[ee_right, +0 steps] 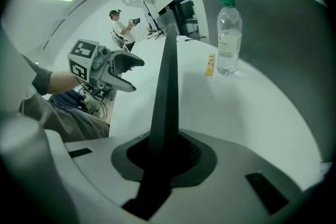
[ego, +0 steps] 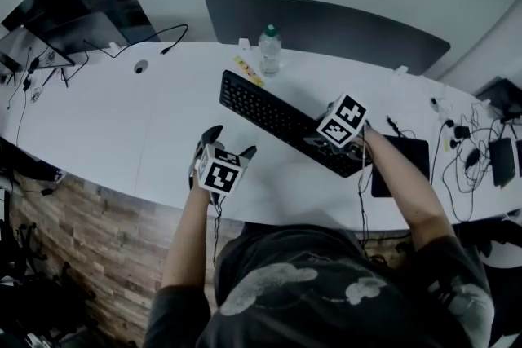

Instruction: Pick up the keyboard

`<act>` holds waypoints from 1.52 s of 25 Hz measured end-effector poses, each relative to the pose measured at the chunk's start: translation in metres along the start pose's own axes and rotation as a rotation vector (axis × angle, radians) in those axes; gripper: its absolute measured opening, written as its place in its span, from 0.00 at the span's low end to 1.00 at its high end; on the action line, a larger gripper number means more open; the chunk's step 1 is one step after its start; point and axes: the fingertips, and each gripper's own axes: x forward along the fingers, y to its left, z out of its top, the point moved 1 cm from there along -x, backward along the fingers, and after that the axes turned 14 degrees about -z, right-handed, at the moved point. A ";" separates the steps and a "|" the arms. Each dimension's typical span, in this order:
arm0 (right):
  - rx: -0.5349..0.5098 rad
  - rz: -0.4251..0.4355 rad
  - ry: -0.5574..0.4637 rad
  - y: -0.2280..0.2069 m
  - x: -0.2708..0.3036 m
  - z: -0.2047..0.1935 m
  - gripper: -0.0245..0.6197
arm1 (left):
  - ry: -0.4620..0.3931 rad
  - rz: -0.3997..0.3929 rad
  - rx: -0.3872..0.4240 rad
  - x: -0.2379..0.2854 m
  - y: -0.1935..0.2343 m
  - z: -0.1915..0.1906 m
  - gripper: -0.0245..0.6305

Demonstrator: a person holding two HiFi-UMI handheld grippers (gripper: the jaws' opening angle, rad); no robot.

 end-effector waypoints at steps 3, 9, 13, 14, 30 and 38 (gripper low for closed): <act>0.000 -0.065 -0.018 -0.005 -0.008 -0.002 0.14 | -0.063 0.081 -0.065 -0.007 -0.004 0.003 0.37; -0.003 -0.086 -0.091 -0.007 -0.026 -0.010 0.14 | -0.117 0.190 -0.180 -0.013 -0.024 -0.001 0.12; -0.004 -0.120 -0.118 -0.014 -0.032 -0.016 0.14 | -0.162 0.255 -0.260 -0.017 -0.040 -0.005 0.06; -0.007 -0.128 -0.127 -0.016 -0.035 -0.017 0.14 | -0.175 0.273 -0.274 -0.019 -0.044 -0.005 0.05; 0.107 -0.002 -0.354 0.040 -0.059 0.005 0.14 | -0.462 0.551 -0.389 -0.118 -0.062 -0.045 0.04; 0.153 0.117 -0.429 0.117 -0.074 -0.005 0.14 | -0.519 0.594 -0.417 -0.168 -0.115 -0.081 0.04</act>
